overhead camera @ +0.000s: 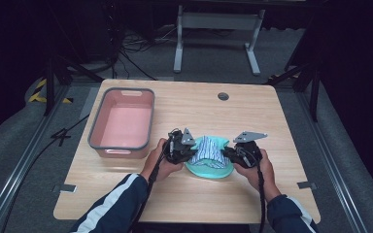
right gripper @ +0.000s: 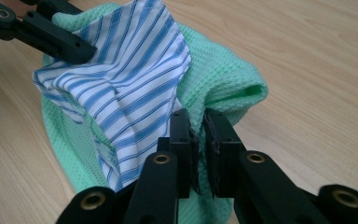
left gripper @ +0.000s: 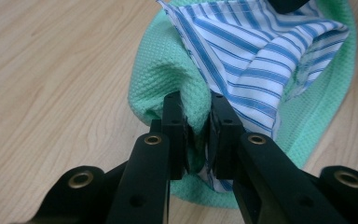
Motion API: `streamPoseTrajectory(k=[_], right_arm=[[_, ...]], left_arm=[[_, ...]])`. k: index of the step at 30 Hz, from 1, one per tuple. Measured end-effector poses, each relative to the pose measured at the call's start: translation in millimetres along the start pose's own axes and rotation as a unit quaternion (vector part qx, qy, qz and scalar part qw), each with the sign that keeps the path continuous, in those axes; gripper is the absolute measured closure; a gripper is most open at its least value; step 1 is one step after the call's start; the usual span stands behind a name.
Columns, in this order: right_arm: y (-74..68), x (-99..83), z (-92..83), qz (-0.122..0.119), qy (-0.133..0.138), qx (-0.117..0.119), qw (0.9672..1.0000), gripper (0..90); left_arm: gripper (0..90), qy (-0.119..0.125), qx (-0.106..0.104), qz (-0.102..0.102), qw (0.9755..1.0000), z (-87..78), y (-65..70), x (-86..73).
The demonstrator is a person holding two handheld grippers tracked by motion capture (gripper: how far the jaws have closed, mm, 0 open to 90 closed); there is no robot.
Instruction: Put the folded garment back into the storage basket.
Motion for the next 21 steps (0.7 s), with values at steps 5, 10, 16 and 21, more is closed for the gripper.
streamPoseTrajectory(k=[5, 10, 16, 21], right_arm=[[-1.0, 11.8, -6.7, 0.0, 0.01, 0.0, 1.0, 82.1], [-3.5, 26.3, -11.9, -0.004, 0.013, -0.002, 0.9999, 82.1], [-8.2, 48.4, -14.7, -0.011, 0.02, -0.003, 0.9997, 82.1], [-10.8, 60.0, -13.3, -0.016, 0.024, -0.004, 0.9996, 82.1]], left_arm=[[79.4, -0.002, 0.005, 0.011, 0.9999, -10.5, -6.2, 12.2], [79.4, -0.008, 0.011, 0.021, 0.9997, -18.0, -10.4, 21.3], [79.5, 0.0, 0.026, 0.024, 0.9994, -26.0, -18.4, 31.2], [79.4, 0.0, 0.031, 0.02, 0.9993, -33.3, -27.0, 33.8]])
Point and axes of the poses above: each handheld gripper's, and its own axes: z roughly forward along the jaws, x roughly out of its top, y roughly to its right, the point moved 4 cm from there along z, roughly forward along the jaws, and after that the axes turned 4 degrees about z, right-handed, at the moved point
